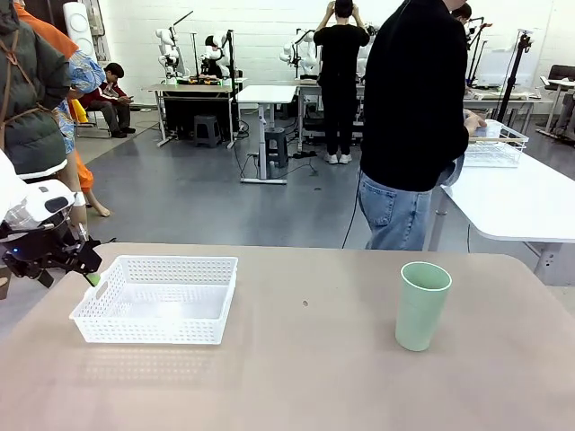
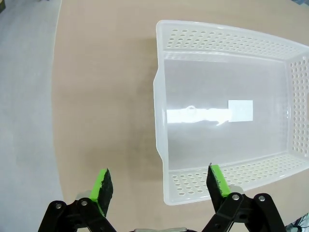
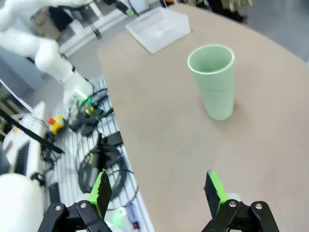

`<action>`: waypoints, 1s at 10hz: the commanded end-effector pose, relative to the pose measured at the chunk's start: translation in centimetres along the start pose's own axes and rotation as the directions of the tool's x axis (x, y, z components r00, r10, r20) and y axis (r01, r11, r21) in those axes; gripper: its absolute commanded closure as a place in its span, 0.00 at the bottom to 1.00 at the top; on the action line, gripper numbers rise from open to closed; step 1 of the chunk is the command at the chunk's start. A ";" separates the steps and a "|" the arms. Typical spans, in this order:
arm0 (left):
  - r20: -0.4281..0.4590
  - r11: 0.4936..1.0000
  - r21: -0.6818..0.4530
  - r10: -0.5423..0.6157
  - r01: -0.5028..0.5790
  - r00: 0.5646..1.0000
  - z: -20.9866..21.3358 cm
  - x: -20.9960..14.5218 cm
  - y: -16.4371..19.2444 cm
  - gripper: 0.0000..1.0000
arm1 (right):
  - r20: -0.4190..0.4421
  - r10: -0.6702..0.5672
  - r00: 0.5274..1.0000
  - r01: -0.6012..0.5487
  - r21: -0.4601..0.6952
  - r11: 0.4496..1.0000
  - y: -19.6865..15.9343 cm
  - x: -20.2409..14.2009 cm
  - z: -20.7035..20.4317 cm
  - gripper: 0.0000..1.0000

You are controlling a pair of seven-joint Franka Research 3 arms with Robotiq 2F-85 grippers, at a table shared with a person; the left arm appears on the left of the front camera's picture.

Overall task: Clean and organize the cups into the basket.
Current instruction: Pick up the Organizing basket and move it to the center of the table, then pick up the Reusable plastic cup from the right side of the table and place it inside the Organizing basket.

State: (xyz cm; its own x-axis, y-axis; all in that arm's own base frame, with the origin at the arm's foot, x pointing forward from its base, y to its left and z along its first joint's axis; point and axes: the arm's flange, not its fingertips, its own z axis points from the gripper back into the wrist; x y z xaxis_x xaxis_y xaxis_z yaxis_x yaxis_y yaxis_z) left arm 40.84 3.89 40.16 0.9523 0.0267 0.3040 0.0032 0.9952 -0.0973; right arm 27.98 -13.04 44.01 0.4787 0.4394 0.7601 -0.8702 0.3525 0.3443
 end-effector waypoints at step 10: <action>-0.132 0.993 0.109 0.064 -0.050 0.989 -3.8 -0.9 -2.9 0.00 | 0.148 0.291 0.945 -0.313 0.159 0.936 -13.4 3.5 -10.9 0.00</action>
State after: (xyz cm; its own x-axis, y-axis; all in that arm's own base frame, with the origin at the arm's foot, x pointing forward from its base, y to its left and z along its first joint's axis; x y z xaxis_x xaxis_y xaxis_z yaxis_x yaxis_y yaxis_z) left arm 41.12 0.36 36.54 0.9816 0.0854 0.1706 -0.0865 0.9963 -0.0010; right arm 40.83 -7.24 35.78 0.1476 0.4145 0.8980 -0.9890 0.0531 0.1381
